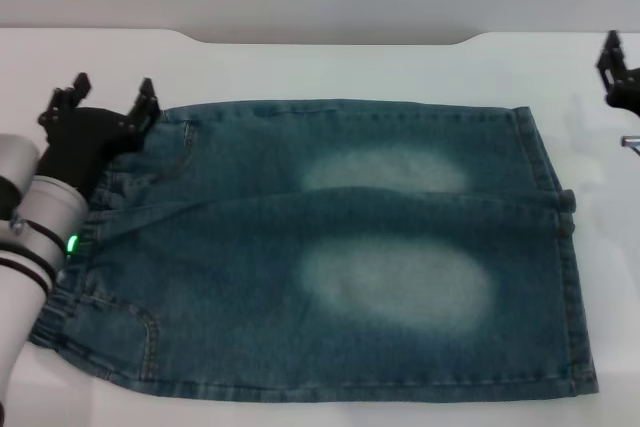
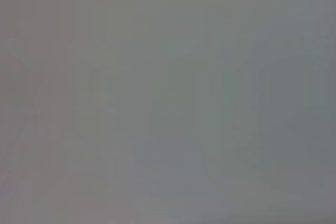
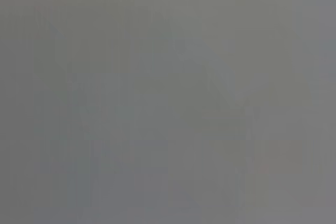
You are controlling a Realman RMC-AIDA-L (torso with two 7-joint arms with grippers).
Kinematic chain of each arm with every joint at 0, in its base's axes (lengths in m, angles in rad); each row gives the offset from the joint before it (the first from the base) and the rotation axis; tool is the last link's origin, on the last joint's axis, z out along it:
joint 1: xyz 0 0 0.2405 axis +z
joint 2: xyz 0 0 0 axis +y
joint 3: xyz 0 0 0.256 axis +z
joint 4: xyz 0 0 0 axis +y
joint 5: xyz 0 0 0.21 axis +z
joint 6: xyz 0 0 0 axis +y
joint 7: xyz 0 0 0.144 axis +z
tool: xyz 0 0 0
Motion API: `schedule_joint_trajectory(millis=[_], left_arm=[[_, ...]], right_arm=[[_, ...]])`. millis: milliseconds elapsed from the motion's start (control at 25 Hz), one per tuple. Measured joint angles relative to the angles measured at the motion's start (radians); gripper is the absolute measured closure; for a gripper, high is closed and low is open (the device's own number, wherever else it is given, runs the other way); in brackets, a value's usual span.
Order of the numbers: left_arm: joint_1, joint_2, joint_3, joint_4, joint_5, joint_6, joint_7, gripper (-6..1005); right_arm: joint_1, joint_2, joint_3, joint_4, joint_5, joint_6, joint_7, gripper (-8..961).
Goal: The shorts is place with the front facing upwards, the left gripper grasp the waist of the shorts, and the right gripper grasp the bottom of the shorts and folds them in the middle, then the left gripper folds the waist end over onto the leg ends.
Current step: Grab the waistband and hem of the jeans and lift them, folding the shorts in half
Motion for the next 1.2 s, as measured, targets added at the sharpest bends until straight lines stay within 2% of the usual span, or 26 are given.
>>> schedule_joint_trajectory(millis=[160,360,440,480,560,600,760,920,1080,1160,1200], left_arm=[[0.025,0.005,-0.025,-0.090,0.043,-0.084,0.040,201],[0.071,0.006,-0.106,-0.216,0.094,-0.205,0.102,201],[0.107,0.003,-0.221,-0.370,0.146,-0.415,0.160,201],[0.113,0.004,-0.240,-0.401,0.152,-0.455,0.167,201],[0.139,0.005,-0.317,-0.534,0.176,-0.649,0.194,201],[0.157,0.005,-0.366,-0.617,0.191,-0.758,0.211,201],[0.181,0.001,-0.500,-0.818,0.223,-1.072,0.268,201],[0.140,0.002,-0.664,-0.932,0.229,-1.386,0.310,201],[0.058,0.005,-0.840,-0.982,0.266,-1.712,0.359,201],[0.034,0.004,-0.893,-1.000,0.287,-1.821,0.405,201],[0.034,0.003,-0.897,-1.011,0.288,-1.834,0.419,201]], right_arm=[[-0.013,-0.003,0.070,-0.108,-0.025,0.160,-0.067,351],[-0.055,0.002,0.176,-0.260,-0.072,0.336,-0.124,350],[-0.073,0.004,0.222,-0.341,-0.079,0.423,-0.132,350],[-0.083,0.004,0.248,-0.385,-0.081,0.476,-0.133,350],[-0.100,0.005,0.320,-0.485,-0.083,0.617,-0.134,351],[-0.104,0.005,0.359,-0.540,-0.083,0.713,-0.134,351],[-0.103,-0.001,0.518,-0.774,-0.085,1.112,-0.134,350],[-0.120,0.002,0.607,-1.013,-0.105,1.404,-0.131,349],[-0.117,0.002,0.712,-1.236,-0.106,1.688,-0.074,348],[-0.108,0.000,0.761,-1.315,-0.098,1.794,-0.034,348],[-0.105,0.000,0.777,-1.338,-0.094,1.834,-0.022,348]])
